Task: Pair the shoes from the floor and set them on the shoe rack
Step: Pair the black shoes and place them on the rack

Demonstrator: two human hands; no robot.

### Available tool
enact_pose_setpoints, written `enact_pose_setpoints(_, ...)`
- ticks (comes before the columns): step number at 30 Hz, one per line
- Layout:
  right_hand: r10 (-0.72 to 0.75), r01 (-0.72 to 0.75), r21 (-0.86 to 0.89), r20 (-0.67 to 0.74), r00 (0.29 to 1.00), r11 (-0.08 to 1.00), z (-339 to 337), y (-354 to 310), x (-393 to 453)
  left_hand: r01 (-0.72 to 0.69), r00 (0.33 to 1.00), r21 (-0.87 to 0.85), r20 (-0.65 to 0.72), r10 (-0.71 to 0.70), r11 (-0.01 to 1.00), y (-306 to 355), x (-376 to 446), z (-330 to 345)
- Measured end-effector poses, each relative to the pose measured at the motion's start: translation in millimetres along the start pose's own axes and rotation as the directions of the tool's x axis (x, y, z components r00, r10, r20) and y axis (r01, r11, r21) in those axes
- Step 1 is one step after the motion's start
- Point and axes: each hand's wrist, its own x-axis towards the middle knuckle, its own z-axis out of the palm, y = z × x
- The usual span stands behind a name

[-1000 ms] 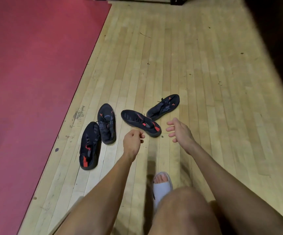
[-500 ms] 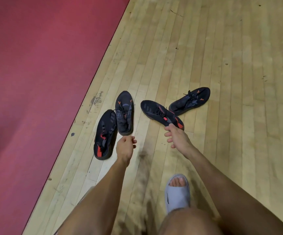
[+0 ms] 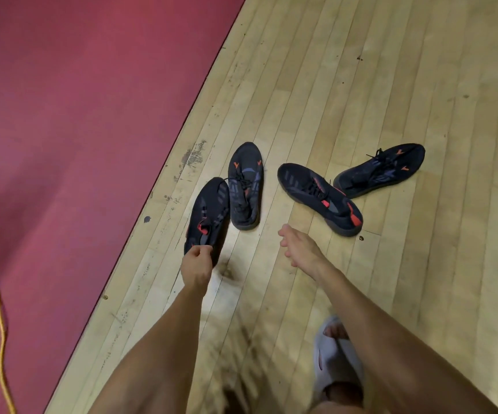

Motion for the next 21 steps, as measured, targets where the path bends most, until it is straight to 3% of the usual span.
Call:
enact_pose_setpoints(4,-0.004,0.005,-0.019,0.019,1.000,1.000,8,-4,6,-0.165,0.985,0.384,0.105,0.134,0.909,2,20,-8)
enact_pose_setpoints(7,-0.011,0.012,-0.013,0.007,1.000,1.000,7,-9,10,-0.229,0.969,0.559,0.205,0.134,0.797,-2,34,-12)
enact_pose_setpoints(12,-0.010,0.010,-0.026,-0.004,1.000,1.000,4,-5,12,-0.226,0.971,0.650,0.212,0.112,0.726,-3,38,-9)
enact_pose_setpoints(18,0.018,-0.018,-0.028,-0.008,1.000,0.999,4,9,12,-0.200,0.979,0.812,0.192,0.072,0.548,-2,28,-11)
enact_pose_setpoints(20,0.017,-0.018,-0.035,-0.007,1.000,0.999,3,10,10,-0.193,0.981,0.807,0.170,0.094,0.558,-3,30,-12)
enact_pose_setpoints(21,0.017,-0.017,-0.038,-0.008,1.000,0.999,2,11,9,-0.179,0.984,0.767,0.145,0.106,0.616,-2,30,-13)
